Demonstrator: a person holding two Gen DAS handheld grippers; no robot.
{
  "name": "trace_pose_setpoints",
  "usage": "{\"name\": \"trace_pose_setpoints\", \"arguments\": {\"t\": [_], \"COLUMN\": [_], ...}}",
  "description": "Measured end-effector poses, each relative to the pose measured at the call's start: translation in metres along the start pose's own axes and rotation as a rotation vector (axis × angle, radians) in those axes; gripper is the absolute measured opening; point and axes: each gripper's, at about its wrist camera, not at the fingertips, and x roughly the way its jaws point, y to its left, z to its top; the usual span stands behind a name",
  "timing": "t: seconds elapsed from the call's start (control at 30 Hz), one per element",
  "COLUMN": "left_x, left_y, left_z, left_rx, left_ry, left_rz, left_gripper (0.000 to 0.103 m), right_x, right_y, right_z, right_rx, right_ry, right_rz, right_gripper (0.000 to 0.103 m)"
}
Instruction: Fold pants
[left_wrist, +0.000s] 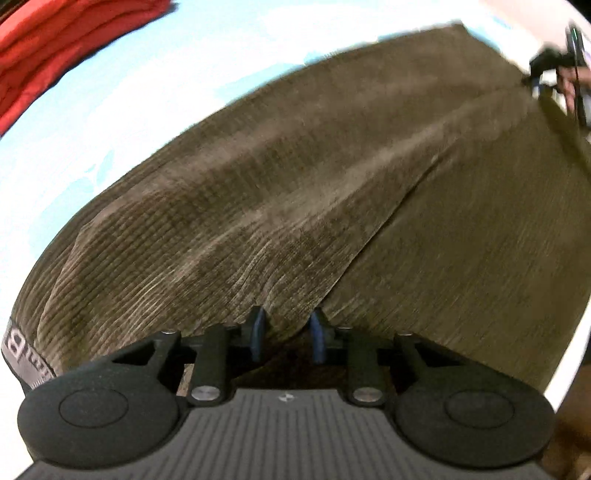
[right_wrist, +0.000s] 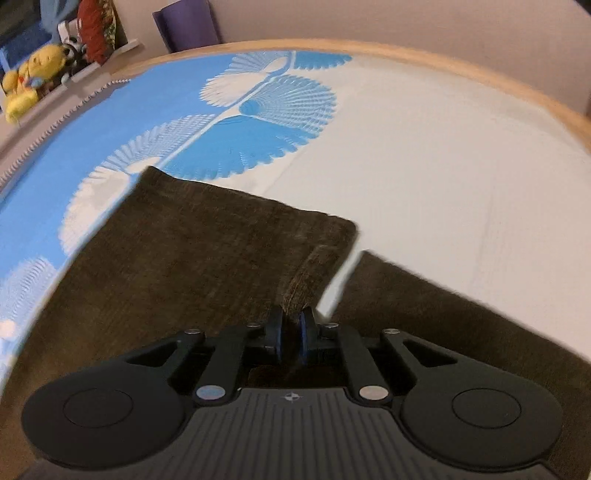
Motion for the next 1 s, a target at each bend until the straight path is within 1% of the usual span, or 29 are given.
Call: {"name": "trace_pose_setpoints", "arguments": {"t": [0.03, 0.07, 0.1, 0.13, 0.17, 0.23, 0.3, 0.33, 0.43, 0.47, 0.53, 0.57, 0.6, 0.63, 0.67, 0.7, 0.73, 0.8, 0.87, 0.93, 1.0], "left_x": [-0.009, -0.02, -0.033, -0.044, -0.055, -0.077, -0.099, -0.109, -0.131, -0.134, -0.137, -0.133, -0.13, -0.122, -0.117, -0.115, -0.117, -0.117, -0.113, -0.11, -0.105], "left_y": [0.006, 0.013, 0.02, 0.025, 0.031, 0.041, 0.053, 0.053, 0.063, 0.067, 0.079, 0.087, 0.094, 0.104, 0.113, 0.122, 0.13, 0.148, 0.161, 0.167, 0.17], "left_z": [-0.001, -0.002, -0.004, -0.005, -0.008, -0.016, -0.026, -0.032, -0.056, -0.065, -0.091, -0.108, -0.123, -0.14, -0.151, -0.161, -0.169, -0.183, -0.195, -0.201, -0.203], "left_rx": [-0.041, -0.085, -0.126, -0.157, -0.186, -0.234, -0.294, -0.322, -0.389, -0.405, -0.46, -0.504, -0.554, -0.618, -0.665, -0.685, -0.699, -0.753, -0.818, -0.856, -0.866], "left_ry": [-0.025, -0.058, -0.095, -0.125, -0.154, -0.194, -0.222, -0.226, -0.191, -0.175, -0.152, -0.139, -0.112, -0.044, 0.022, 0.042, 0.043, 0.046, 0.06, 0.071, 0.078], "left_rz": [-0.015, -0.026, -0.037, -0.047, -0.056, -0.056, -0.044, -0.04, -0.008, 0.009, 0.041, 0.049, 0.053, 0.07, 0.111, 0.147, 0.167, 0.161, 0.138, 0.137, 0.143], "left_gripper": [0.038, 0.043, 0.046, 0.047, 0.047, 0.047, 0.047, 0.047, 0.049, 0.052, 0.054, 0.055, 0.055, 0.055, 0.054, 0.054, 0.055, 0.056, 0.056, 0.056, 0.06], "right_x": [-0.004, -0.012, -0.022, -0.033, -0.042, -0.061, -0.08, -0.087, -0.101, -0.103, -0.101, -0.098, -0.095, -0.094, -0.093, -0.092, -0.092, -0.09, -0.086, -0.083, -0.081], "right_y": [0.002, 0.003, 0.005, 0.008, 0.009, 0.009, -0.004, -0.014, -0.052, -0.07, -0.108, -0.125, -0.144, -0.157, -0.173, -0.183, -0.195, -0.207, -0.208, -0.2, -0.188], "right_z": [0.003, 0.008, 0.012, 0.017, 0.019, 0.022, 0.026, 0.028, 0.032, 0.031, 0.027, 0.024, 0.021, 0.017, 0.012, 0.009, 0.004, -0.003, -0.01, -0.014, -0.019], "right_rx": [0.0, -0.005, -0.027, -0.067, -0.109, -0.195, -0.242, -0.249, -0.219, -0.191, -0.104, -0.06, -0.011, 0.016, 0.042, 0.057, 0.067, 0.064, 0.033, -0.032, -0.125], "right_ry": [0.011, -0.001, -0.02, -0.043, -0.06, -0.076, -0.077, -0.078, -0.087, -0.077, -0.016, 0.017, 0.052, 0.074, 0.097, 0.113, 0.129, 0.172, 0.232, 0.267, 0.284], "right_rz": [0.042, 0.096, 0.143, 0.178, 0.197, 0.218, 0.234, 0.232, 0.19, 0.166, 0.114, 0.097, 0.073, 0.05, 0.018, -0.003, -0.02, -0.042, -0.018, -0.018, -0.051], "right_gripper": [0.022, 0.024, 0.024, 0.027, 0.033, 0.038, 0.039, 0.04, 0.048, 0.048, 0.048, 0.048, 0.048, 0.048, 0.048, 0.048, 0.048, 0.048, 0.049, 0.053, 0.053]}}
